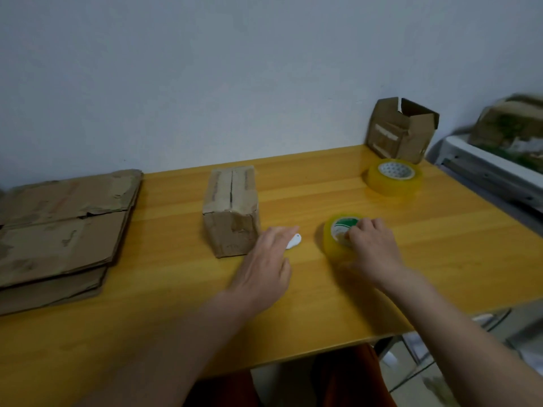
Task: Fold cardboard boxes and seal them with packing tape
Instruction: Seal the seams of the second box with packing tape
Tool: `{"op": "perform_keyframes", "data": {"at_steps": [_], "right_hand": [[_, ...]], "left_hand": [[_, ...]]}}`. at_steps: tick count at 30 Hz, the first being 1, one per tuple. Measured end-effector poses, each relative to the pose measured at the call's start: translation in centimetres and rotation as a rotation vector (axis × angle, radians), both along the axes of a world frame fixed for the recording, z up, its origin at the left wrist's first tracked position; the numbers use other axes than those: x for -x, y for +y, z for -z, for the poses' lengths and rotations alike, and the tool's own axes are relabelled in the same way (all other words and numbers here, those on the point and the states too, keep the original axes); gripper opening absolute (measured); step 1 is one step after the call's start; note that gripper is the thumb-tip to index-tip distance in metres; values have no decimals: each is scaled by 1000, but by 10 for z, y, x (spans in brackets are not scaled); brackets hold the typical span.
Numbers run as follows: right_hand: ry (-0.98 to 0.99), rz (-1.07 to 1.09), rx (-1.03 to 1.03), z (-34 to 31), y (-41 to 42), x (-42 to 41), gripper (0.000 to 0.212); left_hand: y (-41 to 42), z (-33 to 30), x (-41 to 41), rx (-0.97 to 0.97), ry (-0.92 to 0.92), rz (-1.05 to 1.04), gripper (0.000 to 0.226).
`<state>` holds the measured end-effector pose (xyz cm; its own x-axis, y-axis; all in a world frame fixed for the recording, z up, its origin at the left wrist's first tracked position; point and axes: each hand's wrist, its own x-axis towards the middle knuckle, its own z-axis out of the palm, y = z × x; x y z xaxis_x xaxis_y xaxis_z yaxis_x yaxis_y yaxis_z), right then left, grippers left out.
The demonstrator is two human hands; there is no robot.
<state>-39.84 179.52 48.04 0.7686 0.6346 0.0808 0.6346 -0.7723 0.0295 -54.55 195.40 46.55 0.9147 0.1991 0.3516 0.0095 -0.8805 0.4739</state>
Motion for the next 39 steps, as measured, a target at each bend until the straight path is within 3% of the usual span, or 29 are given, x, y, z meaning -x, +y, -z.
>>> {"op": "perform_keyframes", "data": {"at_steps": [3, 5, 8, 10, 15, 20, 24, 28, 31, 33, 37, 39], "right_hand": [[6, -28, 35, 10, -9, -2, 39], [155, -39, -97, 15, -13, -5, 39], [495, -175, -485, 13, -17, -7, 40], [598, -335, -614, 7, -15, -2, 38], [750, -597, -690, -15, -5, 21, 50], [848, -716, -700, -34, 0, 40, 43], [1064, -622, -879, -43, 5, 42, 36], [1501, -507, -1238, -50, 17, 45, 55], [1734, -358, -1492, -53, 26, 47, 56], [1810, -257, -1632, -54, 32, 48, 58], [1846, -158, -1788, -54, 42, 49, 93], [1816, -176, -1808, -50, 46, 49, 86]], "left_hand": [[-11, 16, -8, 178, 239, -51, 63], [-11, 17, -11, 319, 296, -81, 67], [-7, 5, -11, 469, 244, -97, 64], [-2, -10, -12, 570, 190, -116, 60], [9, -57, -11, 804, 19, -131, 46], [33, -77, -8, 960, 100, -56, 43], [38, -82, -4, 1237, 85, -23, 37], [33, -76, 2, 1484, 153, 3, 47], [24, -74, 9, 1700, 145, 0, 49], [17, -75, 14, 1789, 131, -7, 42], [3, -73, 20, 1881, 27, -96, 32], [-5, -69, 21, 1867, -64, -173, 29]]}}
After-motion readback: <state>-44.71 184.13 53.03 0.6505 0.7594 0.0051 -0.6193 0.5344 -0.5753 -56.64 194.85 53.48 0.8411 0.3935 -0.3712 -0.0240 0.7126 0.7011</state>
